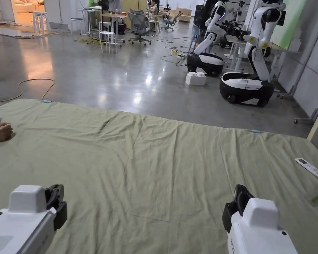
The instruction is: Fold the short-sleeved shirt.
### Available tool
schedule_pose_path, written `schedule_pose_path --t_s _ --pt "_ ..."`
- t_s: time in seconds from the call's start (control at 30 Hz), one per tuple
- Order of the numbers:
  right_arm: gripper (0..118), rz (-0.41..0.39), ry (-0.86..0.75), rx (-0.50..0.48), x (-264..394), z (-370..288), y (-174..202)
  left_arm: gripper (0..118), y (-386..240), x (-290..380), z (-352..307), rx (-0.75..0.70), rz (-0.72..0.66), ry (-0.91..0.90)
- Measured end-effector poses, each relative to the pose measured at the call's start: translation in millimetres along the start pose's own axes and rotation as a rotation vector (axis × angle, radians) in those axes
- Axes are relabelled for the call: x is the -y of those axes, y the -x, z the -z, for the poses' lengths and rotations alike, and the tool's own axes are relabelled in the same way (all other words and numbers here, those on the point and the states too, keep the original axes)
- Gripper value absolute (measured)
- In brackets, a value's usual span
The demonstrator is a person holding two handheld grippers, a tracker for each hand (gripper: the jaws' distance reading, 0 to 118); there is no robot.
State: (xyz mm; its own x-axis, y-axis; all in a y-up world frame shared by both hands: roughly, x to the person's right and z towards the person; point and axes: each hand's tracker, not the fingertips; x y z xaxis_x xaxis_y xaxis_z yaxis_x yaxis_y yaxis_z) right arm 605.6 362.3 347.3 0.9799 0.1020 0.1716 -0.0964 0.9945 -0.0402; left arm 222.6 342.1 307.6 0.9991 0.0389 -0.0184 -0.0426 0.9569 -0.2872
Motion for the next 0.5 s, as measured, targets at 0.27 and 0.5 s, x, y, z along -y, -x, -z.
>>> schedule_pose_path --t_s 0.27,0.5 --pt "3 0.021 0.109 0.002 23.1 4.4 -5.1 5 93.3 72.0 29.2 0.125 -0.092 0.436" --pt "3 0.004 0.185 -0.018 43.0 5.6 -0.5 87 131.5 129.4 50.0 0.216 -0.322 0.658"
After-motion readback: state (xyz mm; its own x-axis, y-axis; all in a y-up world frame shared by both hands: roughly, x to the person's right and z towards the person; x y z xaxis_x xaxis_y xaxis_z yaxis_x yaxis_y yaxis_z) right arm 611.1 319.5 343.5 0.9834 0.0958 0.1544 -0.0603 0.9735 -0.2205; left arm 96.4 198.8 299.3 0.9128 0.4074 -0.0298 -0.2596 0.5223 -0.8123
